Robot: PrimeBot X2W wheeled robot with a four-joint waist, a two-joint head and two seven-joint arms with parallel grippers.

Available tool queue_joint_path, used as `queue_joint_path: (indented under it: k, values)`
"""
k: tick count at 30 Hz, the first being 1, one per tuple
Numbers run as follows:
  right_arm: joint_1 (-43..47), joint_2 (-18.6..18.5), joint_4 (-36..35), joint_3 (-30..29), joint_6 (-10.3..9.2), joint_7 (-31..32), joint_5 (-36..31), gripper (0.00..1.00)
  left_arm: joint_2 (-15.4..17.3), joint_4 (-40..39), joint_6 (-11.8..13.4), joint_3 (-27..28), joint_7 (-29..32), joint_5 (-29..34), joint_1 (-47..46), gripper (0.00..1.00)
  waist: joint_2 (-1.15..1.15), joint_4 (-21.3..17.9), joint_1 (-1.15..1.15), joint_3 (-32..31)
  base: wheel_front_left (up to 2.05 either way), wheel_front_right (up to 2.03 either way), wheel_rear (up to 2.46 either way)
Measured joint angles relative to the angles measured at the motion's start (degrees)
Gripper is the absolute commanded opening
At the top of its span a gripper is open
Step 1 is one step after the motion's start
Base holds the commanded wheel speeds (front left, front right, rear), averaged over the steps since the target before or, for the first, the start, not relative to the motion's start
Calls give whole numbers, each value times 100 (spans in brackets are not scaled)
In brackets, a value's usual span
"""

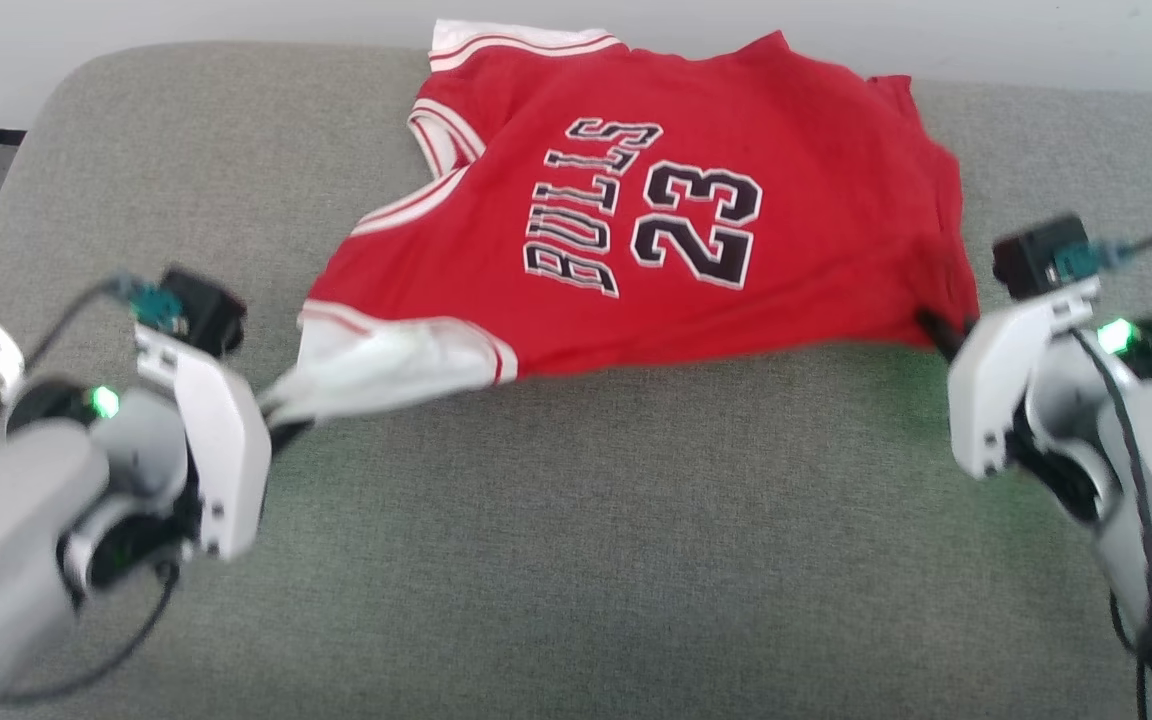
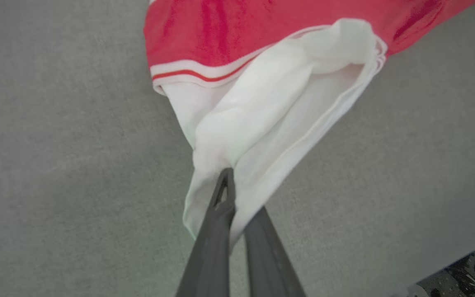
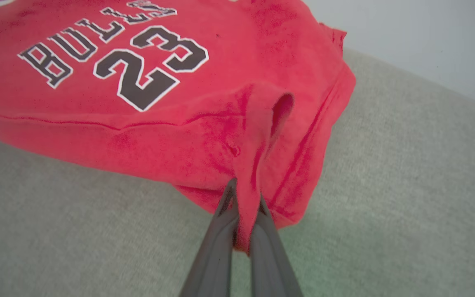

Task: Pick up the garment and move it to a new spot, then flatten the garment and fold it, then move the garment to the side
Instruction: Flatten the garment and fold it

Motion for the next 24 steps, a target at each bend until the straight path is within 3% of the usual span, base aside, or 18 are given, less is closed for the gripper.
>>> queue_joint_path:
  k: [7,12,17,24]
  values:
    - [1475,-416,-1820,-332,0,857,52,0,669,-1559,842,-79,47,-219,808,0,0,16,0,24,0,0,0]
    - [2549,-591,-3027,-692,0,1466,69,0,1028,-2318,1271,-143,11,-366,1374,0,0,9,0,61,0,0,0]
    - [3385,-689,-3900,-984,0,1939,93,0,1304,-2811,1594,-186,69,-571,1913,0,0,-29,0,101,0,0,0]
    - [3880,-453,-4623,-1412,0,2142,77,0,1658,-3222,1804,-112,125,-478,1950,0,0,-64,0,114,0,0,0]
